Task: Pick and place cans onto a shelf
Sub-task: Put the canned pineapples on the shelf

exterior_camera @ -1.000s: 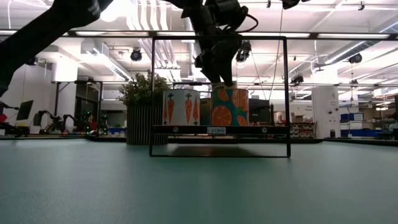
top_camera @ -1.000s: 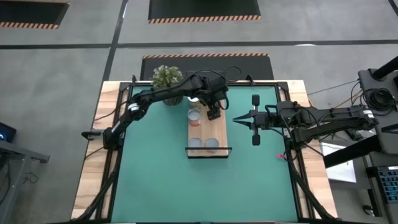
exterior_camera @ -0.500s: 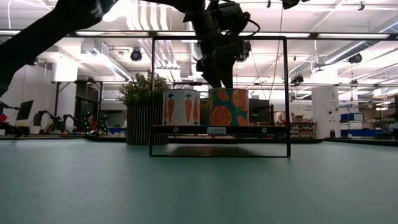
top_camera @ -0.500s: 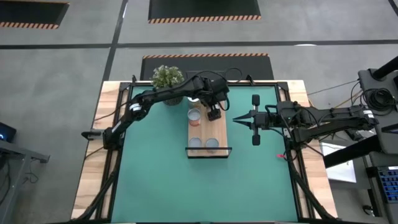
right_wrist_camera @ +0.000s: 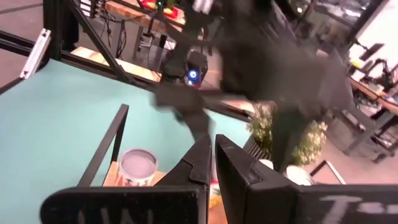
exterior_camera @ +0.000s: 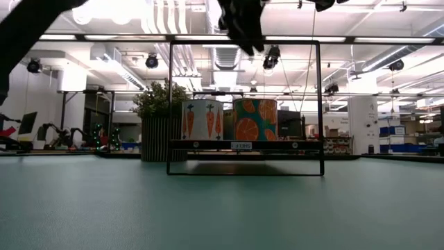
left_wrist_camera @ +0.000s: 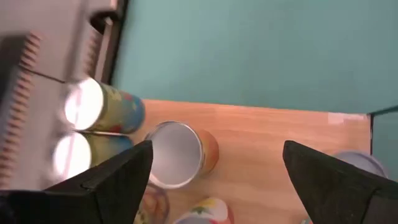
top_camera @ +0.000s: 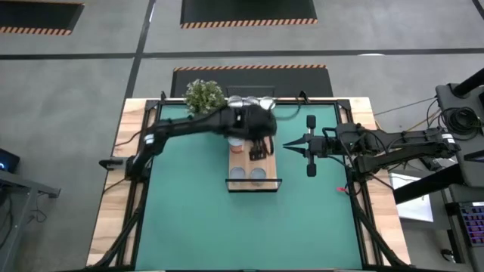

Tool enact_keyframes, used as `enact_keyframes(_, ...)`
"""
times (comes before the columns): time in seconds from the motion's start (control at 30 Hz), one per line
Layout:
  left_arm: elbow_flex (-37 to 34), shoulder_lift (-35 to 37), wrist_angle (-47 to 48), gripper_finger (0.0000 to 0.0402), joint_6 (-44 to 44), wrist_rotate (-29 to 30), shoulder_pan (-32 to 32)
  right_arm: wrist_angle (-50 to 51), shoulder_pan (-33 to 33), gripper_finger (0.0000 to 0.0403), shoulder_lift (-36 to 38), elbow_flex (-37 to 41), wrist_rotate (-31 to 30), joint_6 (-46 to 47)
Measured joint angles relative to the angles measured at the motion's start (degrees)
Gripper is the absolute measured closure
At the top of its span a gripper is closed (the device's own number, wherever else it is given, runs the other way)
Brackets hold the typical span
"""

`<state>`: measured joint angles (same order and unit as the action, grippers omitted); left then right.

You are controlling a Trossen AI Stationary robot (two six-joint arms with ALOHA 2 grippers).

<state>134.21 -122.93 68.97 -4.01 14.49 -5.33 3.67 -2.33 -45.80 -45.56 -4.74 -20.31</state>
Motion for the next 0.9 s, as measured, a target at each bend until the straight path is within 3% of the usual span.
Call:
enact_keyframes(0.13, -0.38, 2.19, 0.01, 0.0061, -0.9, 6.93, 5.65, 1.44, -0.02, 0.039, 0.0, 0.0, -2.58, 1.6)
enact_keyframes(0.37, -6.03, 5.61, -2.56, 0.0061, 0.61, 8.16, 12.11, 5.04, 0.0, 0.039, -0.02, 0.0, -5.85, 4.68)
enact_keyframes(0.53, -27.01, 14.43, -15.4, 0.006, 4.93, 15.86, 15.66, 6.43, 0.0, 0.039, -0.02, 0.0, -5.85, 8.01)
enact_keyframes(0.7, -51.02, 26.39, -36.24, 0.006, 8.83, 16.42, 19.28, 7.22, 0.0, 0.039, -0.16, 0.0, -5.83, 11.14)
enact_keyframes(0.9, -71.85, 40.19, -58.63, 0.006, 7.73, 16.56, 24.78, 5.72, 0.0, 0.039, -2.74, 0.0, -5.86, 15.65)
